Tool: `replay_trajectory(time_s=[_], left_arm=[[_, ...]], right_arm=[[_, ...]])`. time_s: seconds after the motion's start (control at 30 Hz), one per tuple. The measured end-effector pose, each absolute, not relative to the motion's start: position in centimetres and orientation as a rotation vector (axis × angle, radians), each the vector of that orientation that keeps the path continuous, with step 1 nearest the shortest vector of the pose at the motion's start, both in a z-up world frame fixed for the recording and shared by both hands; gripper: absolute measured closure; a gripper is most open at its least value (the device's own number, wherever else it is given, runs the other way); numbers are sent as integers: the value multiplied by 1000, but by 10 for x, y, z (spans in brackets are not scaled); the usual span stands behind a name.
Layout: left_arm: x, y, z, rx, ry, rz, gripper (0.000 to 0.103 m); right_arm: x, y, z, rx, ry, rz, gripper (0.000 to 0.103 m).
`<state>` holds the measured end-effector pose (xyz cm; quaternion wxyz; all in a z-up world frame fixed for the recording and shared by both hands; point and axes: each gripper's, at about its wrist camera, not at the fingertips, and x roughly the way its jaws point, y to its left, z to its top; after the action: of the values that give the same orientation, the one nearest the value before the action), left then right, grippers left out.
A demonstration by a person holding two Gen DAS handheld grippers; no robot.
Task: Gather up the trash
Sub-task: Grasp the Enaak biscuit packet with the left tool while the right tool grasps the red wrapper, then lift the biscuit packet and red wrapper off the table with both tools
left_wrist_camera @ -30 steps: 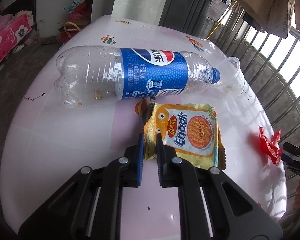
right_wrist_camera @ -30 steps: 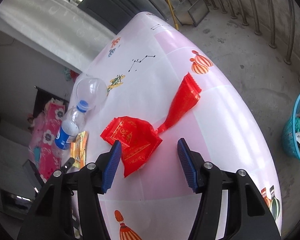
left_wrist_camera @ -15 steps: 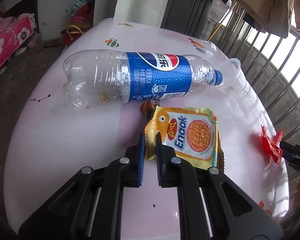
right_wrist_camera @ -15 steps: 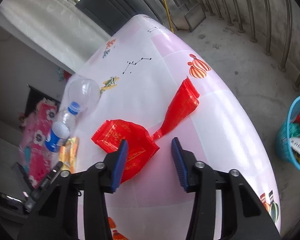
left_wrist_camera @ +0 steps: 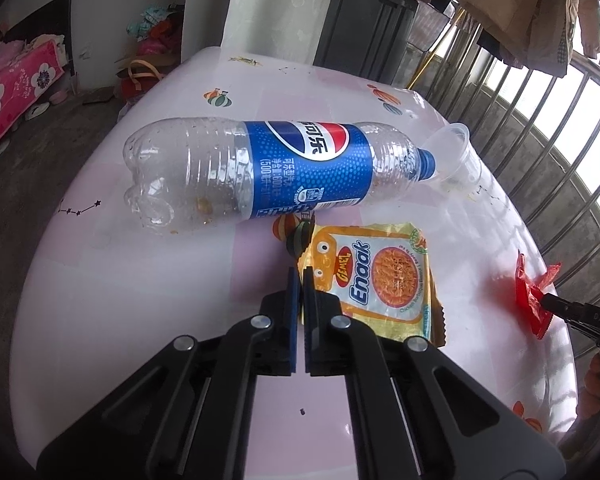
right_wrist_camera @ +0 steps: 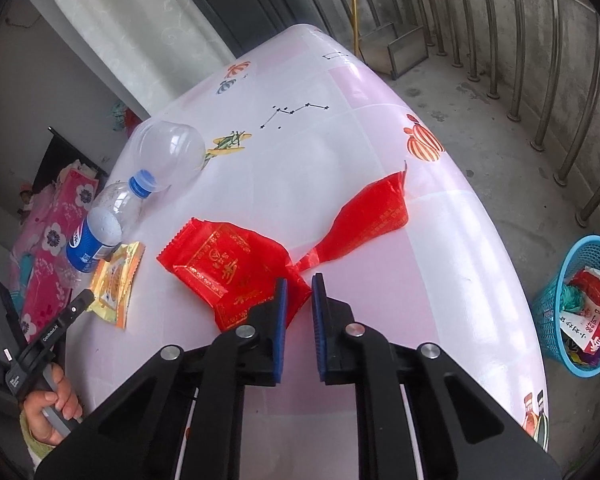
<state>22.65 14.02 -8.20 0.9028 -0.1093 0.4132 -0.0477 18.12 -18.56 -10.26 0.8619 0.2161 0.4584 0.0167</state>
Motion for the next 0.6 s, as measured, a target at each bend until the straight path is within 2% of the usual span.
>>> replay_trajectory(time_s=[0.6], left_arm=[[210,144,-51,-244,779,-136,103]], right_arm=[[170,-176,-84,440,899,93,98]])
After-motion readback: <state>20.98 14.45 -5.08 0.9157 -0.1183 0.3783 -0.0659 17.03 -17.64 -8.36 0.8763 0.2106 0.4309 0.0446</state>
